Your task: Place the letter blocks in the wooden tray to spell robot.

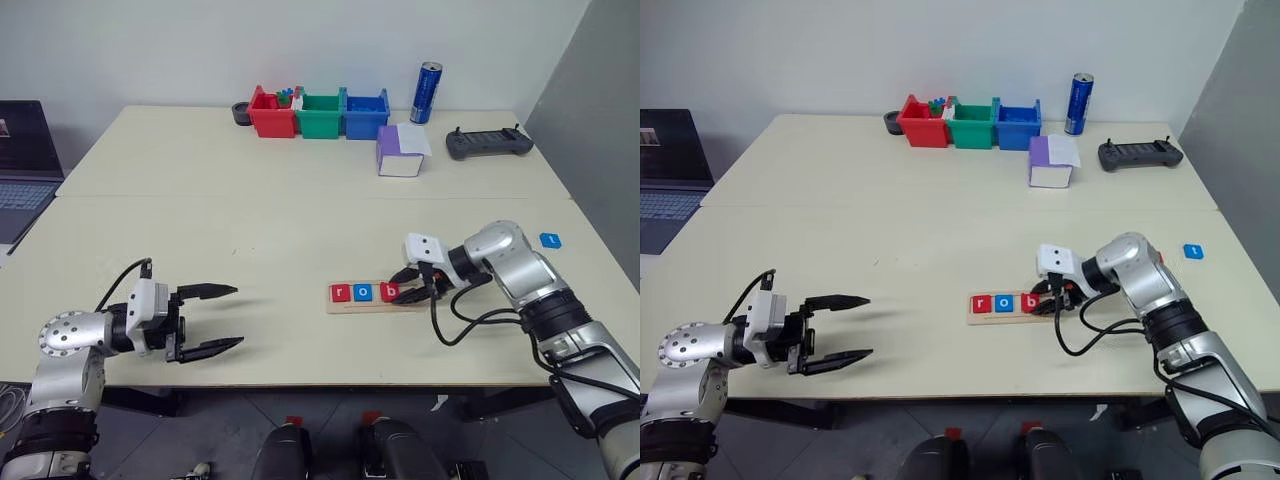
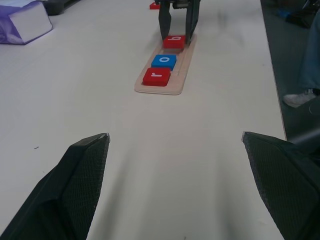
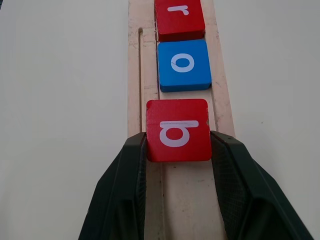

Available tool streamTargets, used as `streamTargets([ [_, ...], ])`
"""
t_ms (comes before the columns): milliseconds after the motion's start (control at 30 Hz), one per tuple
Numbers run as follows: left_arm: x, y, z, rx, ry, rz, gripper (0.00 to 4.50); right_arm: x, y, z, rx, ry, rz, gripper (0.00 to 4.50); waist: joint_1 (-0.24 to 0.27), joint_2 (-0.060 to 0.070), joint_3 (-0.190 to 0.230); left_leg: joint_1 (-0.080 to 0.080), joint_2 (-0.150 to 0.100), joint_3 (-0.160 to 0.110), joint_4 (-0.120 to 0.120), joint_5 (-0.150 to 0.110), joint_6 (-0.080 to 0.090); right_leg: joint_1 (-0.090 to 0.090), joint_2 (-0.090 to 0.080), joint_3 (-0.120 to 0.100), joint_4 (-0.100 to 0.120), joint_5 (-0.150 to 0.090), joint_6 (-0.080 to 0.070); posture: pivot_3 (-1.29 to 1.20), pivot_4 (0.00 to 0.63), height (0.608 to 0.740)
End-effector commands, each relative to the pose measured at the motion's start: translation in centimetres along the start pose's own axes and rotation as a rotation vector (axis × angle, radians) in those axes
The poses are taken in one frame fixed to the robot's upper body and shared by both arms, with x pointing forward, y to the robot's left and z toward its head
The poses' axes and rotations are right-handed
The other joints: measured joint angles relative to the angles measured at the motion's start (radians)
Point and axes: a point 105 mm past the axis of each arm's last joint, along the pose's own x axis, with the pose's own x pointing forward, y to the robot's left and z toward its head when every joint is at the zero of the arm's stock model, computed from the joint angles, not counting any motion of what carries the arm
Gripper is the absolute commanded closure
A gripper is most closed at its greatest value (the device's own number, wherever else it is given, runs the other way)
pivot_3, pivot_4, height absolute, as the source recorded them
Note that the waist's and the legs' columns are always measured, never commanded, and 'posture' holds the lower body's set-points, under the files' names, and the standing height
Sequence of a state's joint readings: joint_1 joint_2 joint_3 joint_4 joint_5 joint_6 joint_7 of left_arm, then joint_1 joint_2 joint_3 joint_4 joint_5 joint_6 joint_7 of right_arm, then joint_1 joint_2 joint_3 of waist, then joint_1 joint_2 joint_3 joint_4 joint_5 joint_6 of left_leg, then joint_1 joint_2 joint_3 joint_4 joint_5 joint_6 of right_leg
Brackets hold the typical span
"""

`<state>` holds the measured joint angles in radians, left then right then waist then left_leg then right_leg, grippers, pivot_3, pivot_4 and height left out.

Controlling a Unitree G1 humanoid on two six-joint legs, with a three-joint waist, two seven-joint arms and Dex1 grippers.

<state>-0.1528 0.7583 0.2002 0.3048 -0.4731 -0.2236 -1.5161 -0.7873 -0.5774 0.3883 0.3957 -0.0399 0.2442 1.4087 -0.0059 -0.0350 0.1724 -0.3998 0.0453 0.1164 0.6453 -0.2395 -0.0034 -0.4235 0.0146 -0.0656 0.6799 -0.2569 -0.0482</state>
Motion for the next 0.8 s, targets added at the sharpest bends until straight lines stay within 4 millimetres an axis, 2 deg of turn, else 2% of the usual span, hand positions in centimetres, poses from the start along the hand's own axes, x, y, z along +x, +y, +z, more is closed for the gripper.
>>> streamTargets([
  [33,0.0,0.0,0.8,0.028,-0.017,0.008,0.00,0.6,0.1,0.6,-0.036,0.002,0.004,3.05,-0.001,0.000,0.000,0.000,0.000,0.000,0.000,0.000,0.000,0.000,0.000,0.000,0.000,0.000,0.000,0.00,0.150,0.740],
  [467,-0.2,-0.2,0.9,0.029,-0.010,0.024,0.00,1.0,-0.8,1.2,-0.067,0.010,0.000,3.05,-0.003,0.000,0.000,0.001,0.000,0.000,0.000,0.000,0.000,0.000,0.000,0.000,0.000,0.000,0.000,0.00,0.150,0.740],
  [800,-0.5,-0.2,1.0,0.029,-0.002,0.035,0.00,0.1,-1.3,2.4,-0.095,-0.001,-0.021,3.05,-0.003,0.000,0.000,0.000,0.000,0.000,0.000,0.000,0.000,0.000,0.000,0.000,0.000,0.000,0.000,0.00,0.150,0.740],
])
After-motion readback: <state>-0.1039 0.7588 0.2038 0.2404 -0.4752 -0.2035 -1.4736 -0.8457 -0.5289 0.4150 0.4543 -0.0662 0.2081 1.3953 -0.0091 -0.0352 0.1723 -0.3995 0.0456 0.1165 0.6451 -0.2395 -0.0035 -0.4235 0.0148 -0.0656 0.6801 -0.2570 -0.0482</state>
